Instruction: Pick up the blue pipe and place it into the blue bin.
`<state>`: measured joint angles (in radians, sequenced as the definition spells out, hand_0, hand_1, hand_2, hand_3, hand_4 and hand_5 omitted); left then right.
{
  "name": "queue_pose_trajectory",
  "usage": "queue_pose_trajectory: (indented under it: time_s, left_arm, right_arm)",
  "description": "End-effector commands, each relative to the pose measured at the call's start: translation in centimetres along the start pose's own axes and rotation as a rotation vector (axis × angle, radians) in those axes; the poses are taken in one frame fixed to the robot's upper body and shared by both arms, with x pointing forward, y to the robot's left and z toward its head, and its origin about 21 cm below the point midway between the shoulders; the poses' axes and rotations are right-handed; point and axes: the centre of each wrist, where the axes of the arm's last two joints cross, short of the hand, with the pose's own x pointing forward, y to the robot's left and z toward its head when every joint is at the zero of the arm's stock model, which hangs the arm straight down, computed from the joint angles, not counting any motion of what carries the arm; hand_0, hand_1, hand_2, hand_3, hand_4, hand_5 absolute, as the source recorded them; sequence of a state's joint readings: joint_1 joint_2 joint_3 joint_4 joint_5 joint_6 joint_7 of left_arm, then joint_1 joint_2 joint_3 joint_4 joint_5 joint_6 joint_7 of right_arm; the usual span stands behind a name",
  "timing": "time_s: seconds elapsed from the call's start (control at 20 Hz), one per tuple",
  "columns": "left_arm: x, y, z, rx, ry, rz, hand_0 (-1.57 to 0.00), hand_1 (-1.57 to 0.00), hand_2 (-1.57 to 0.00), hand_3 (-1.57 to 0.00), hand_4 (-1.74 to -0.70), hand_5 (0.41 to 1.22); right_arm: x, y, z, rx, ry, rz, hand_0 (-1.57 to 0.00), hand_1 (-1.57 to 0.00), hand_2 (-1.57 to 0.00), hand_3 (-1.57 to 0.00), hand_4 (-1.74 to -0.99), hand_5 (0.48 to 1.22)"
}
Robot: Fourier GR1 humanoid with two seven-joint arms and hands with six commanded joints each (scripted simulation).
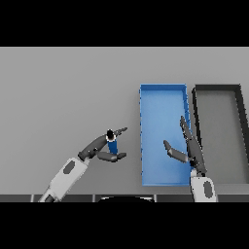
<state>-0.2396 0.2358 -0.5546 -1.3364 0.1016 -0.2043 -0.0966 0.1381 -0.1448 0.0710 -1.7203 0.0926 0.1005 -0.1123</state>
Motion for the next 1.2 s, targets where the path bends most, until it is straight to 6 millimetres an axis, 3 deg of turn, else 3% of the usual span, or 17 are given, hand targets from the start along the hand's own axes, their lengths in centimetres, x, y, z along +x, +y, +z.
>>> queue_pose_trajectory:
  time_s: [0.0,0.1,0.2,0.4,0.55,0.7,0.9,1.15]
  left_arm:
    - [-0.2,-0.6,-0.2,0.006,-0.012,0.035,-0.02,-0.16,-0.29,-0.26,-1.21,0.607]
    - [0.2,-1.1,-0.8,0.025,-0.032,0.099,-0.44,-0.59,-0.7,-0.72,-1.35,0.828]
    - [0.1,-1.5,-0.9,0.041,-0.043,0.106,-0.85,-0.94,-1.01,-1.0,-1.48,0.969]
    - [-0.1,-2.7,-1.0,0.061,-0.109,0.071,-1.28,-1.31,-1.34,-1.27,-1.63,1.118]
    - [0.4,-2.5,-0.9,0.07,-0.136,0.055,-1.42,-1.44,-1.45,-1.37,-1.68,1.168]
    - [2.5,-3.2,-1.5,0.052,-0.218,0.062,-1.49,-1.5,-1.51,-1.42,-1.71,1.194]
    - [5.8,-2.9,-2.0,0.015,-0.311,0.043,-1.54,-1.54,-1.55,-1.44,-1.72,1.21]
    - [8.1,-2.8,-1.9,-0.036,-0.297,0.026,-1.56,-1.56,-1.56,-1.45,-1.73,1.217]
  right_arm:
    - [0.0,0.0,-0.1,-0.006,0.001,0.003,0.0,0.0,0.0,0.0,-1.261,0.6]
    - [0.1,0.2,-0.3,-0.004,0.0,0.003,0.0,0.0,0.0,0.0,-1.259,0.602]
    - [-0.1,0.3,-0.2,-0.007,0.003,-0.004,0.0,0.0,0.0,0.0,-1.261,0.609]
    - [0.0,-0.1,-0.2,-0.009,-0.006,0.001,0.0,0.0,0.0,0.0,-1.258,0.615]
    - [0.1,-0.1,-0.5,0.0,-0.011,0.011,0.0,0.0,0.0,0.0,-1.25,0.622]
    - [0.0,0.0,-0.5,0.002,0.011,0.013,0.0,0.0,0.0,0.0,-1.248,0.627]
    - [-0.3,-0.2,-0.2,0.0,0.009,0.039,0.0,0.0,0.0,0.0,-1.221,0.631]
    - [-0.2,-0.5,-0.3,-0.001,-0.003,0.045,0.0,0.0,0.0,0.0,-1.208,0.64]
